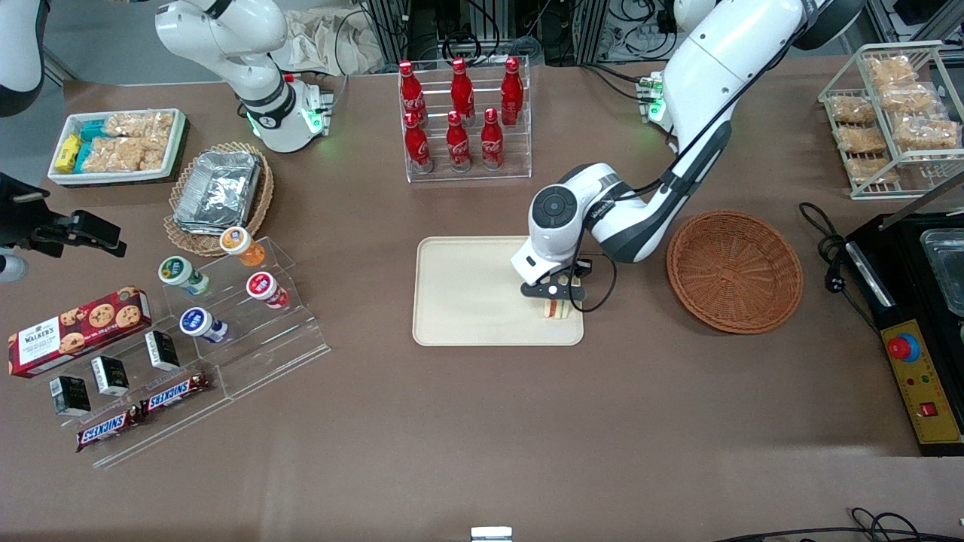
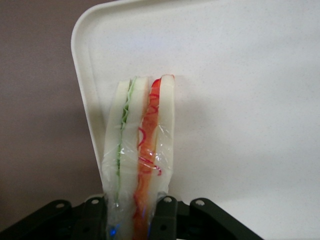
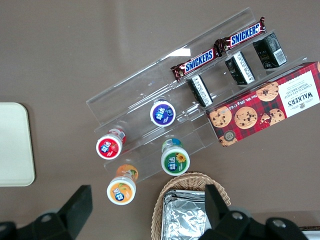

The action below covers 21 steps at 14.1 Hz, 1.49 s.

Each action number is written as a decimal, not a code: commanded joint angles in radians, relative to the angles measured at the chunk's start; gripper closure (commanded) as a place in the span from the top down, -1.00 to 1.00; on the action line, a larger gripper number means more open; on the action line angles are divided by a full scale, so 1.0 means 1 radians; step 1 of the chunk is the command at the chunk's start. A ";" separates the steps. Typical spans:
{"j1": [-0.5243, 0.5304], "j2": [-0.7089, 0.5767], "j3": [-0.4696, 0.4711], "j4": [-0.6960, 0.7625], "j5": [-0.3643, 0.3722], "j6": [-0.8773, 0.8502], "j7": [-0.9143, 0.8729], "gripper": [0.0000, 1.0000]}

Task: Place sandwich from basket to tray
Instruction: 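Set the sandwich on the tray and open the left gripper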

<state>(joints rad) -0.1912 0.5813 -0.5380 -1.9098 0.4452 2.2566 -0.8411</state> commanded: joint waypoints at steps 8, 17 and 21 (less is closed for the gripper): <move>-0.001 0.028 -0.002 0.023 0.063 0.006 -0.030 1.00; 0.009 0.026 -0.002 0.031 0.050 0.006 -0.030 1.00; 0.009 0.009 -0.003 0.040 0.043 -0.006 -0.035 1.00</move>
<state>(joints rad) -0.1838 0.5965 -0.5369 -1.8896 0.4829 2.2572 -0.8525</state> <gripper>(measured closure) 0.000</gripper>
